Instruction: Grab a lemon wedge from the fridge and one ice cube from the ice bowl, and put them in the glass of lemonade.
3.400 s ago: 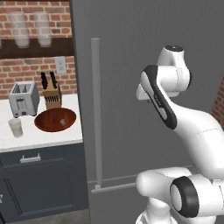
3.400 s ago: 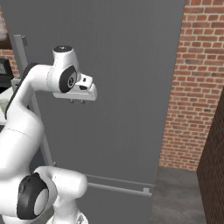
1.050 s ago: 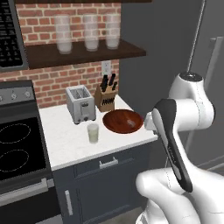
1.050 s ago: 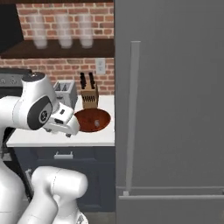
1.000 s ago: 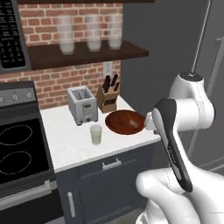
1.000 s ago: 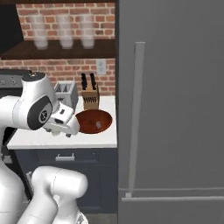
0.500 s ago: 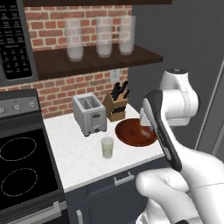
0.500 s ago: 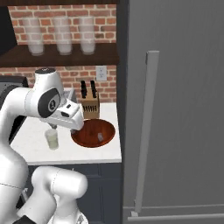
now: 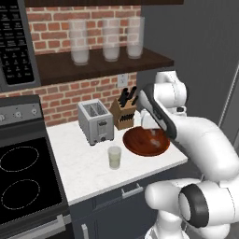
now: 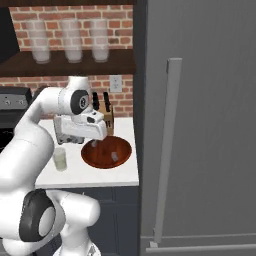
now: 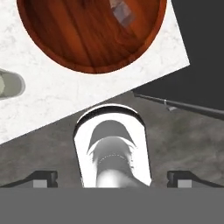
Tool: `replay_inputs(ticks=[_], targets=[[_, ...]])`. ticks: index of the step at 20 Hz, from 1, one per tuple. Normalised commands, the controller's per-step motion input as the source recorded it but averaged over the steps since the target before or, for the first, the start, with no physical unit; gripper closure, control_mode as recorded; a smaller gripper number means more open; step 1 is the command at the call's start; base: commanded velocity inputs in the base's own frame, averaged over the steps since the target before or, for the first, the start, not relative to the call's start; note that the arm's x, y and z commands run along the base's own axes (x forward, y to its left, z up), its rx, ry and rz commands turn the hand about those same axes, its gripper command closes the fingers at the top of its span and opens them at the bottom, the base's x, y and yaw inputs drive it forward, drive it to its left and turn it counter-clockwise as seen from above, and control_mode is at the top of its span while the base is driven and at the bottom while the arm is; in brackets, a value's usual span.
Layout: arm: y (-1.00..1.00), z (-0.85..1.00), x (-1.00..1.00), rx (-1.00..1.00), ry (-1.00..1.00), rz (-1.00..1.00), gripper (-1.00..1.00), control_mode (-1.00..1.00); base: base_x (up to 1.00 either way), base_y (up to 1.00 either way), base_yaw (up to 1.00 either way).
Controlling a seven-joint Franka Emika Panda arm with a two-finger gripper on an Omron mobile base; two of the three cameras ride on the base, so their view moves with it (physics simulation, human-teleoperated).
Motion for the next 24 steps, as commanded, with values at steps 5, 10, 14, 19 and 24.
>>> replay_inputs(ticks=[5,10,14,19,24], targets=[[-0.18,-0.80,0.73,0.00,0.09,0.01,-1.00,-1.00,0.00,0.00,0.00],[-0.05,-0.90,0.74,0.00,0.11,0.03,-1.00,-1.00,0.00,0.00,0.00],[0.00,-0.51,0.71,0.00,0.13,0.06,-1.00,-1.00,0.00,0.00,0.00],[-0.21,0.00,0.41,0.00,0.01,0.12,-1.00,-1.00,0.00,0.00,0.00],[-0.29,-0.17,0.52,0.02,0.00,0.11,-1.00,-1.00,0.00,0.00,0.00]])
